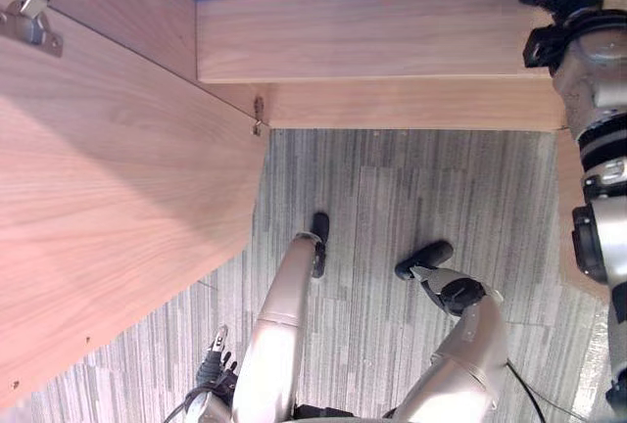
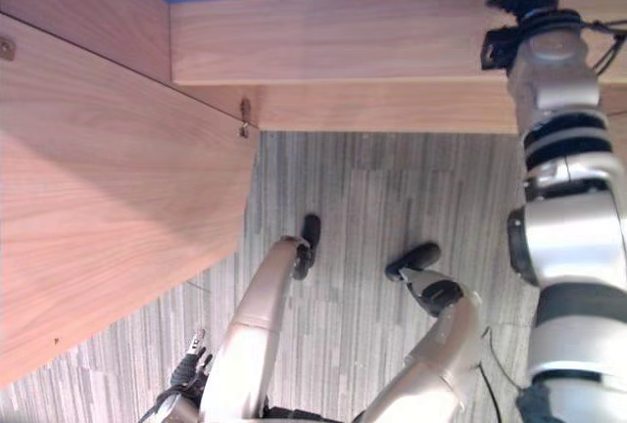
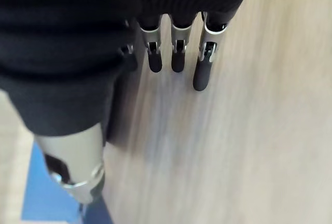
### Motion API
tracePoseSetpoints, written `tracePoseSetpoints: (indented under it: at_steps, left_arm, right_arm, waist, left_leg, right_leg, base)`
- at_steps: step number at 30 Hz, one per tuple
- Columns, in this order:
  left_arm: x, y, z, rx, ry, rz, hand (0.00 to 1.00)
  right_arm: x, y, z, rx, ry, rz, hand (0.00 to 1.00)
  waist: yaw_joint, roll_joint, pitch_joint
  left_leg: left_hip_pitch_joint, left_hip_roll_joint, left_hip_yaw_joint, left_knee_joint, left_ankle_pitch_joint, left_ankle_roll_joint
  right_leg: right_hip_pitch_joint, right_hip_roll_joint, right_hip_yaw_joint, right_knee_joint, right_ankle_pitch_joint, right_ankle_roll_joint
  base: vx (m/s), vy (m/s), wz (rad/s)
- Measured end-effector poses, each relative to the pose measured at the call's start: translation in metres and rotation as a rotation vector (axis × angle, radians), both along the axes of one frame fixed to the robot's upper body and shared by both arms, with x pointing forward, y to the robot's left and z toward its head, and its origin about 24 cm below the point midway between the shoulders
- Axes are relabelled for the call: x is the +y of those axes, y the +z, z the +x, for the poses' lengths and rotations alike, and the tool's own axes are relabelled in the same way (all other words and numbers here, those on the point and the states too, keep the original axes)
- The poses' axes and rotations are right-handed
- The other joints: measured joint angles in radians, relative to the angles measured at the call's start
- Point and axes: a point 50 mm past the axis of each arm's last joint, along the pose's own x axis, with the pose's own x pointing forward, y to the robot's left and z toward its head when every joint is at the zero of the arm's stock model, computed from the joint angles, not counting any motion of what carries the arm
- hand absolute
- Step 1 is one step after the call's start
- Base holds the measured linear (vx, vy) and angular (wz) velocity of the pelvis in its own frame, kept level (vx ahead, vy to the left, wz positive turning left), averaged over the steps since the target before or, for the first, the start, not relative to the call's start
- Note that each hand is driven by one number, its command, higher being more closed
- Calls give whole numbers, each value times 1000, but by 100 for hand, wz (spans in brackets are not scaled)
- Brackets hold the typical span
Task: Walk over to the cabinet, pick up the folder, carry it to the office cabinet, place the folder inside the office cabinet, then close the office cabinet door
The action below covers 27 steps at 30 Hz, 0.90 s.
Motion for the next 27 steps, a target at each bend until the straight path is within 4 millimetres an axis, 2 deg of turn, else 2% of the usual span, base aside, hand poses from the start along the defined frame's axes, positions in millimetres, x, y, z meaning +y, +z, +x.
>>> tracePoseSetpoints:
  at_steps: [1,3,7,9,20,23,25,26,27]
  left_arm:
    - [2,1,1,-8,-19,6,0]
    - [4,2,3,-16,-44,20,0]
    - [11,5,4,-22,-57,41,0]
    - [14,6,4,-27,-59,53,0]
    - [16,18,18,-121,-83,65,0]
    - [15,19,18,-119,-91,68,0]
    - [15,18,18,-114,-95,67,0]
    - [15,18,17,-111,-96,66,0]
    - [15,16,15,-100,-95,67,0]
  right_arm:
    - [3,-14,4,70,-15,-96,0]
    - [11,-29,10,140,-22,-198,0]
    - [32,-59,19,237,10,-333,0]
    - [47,-80,23,291,61,-318,0]
    - [69,-127,25,446,180,-274,0]
    - [81,-145,24,485,215,-269,0]
    - [96,-171,20,541,259,-247,0]
    - [107,-195,15,592,292,-210,0]
    - [119,-227,5,670,329,-175,0]
  waist:
    - [0,-6,-1]
    - [-1,-17,-5]
    - [-6,-31,-8]
    - [-5,-41,-14]
    - [-4,-42,-18]
    - [-7,-44,-22]
    - [-6,-49,-32]
    - [-7,-53,-44]
    - [-5,-63,-70]
  left_leg:
    - [31,8,2,-23,2,-1]
    - [69,23,18,-60,13,-3]
    - [154,48,23,-148,44,-17]
    - [219,55,28,-229,76,-26]
    - [434,80,50,-531,205,-62]
    - [500,96,59,-607,235,-75]
    - [552,119,73,-640,241,-84]
    - [596,135,85,-664,245,-90]
    - [636,154,104,-686,247,-95]
  right_leg:
    - [31,9,-11,-19,0,-1]
    - [65,21,-23,-48,5,-6]
    - [152,65,-64,-131,22,-12]
    - [202,96,-79,-200,44,-12]
    - [349,197,-126,-410,104,-19]
    - [388,231,-128,-458,113,-20]
    - [429,267,-128,-497,120,-20]
    - [464,293,-127,-523,123,-19]
    - [493,320,-125,-550,124,-18]
  base:
    - [56,-73,-2]
    - [78,-99,-2]
    - [116,-103,-5]
    - [113,-85,-6]
    - [82,-77,-5]
    - [103,-109,-14]
    - [89,-101,-29]
    - [81,-91,-36]
    - [106,-114,-38]
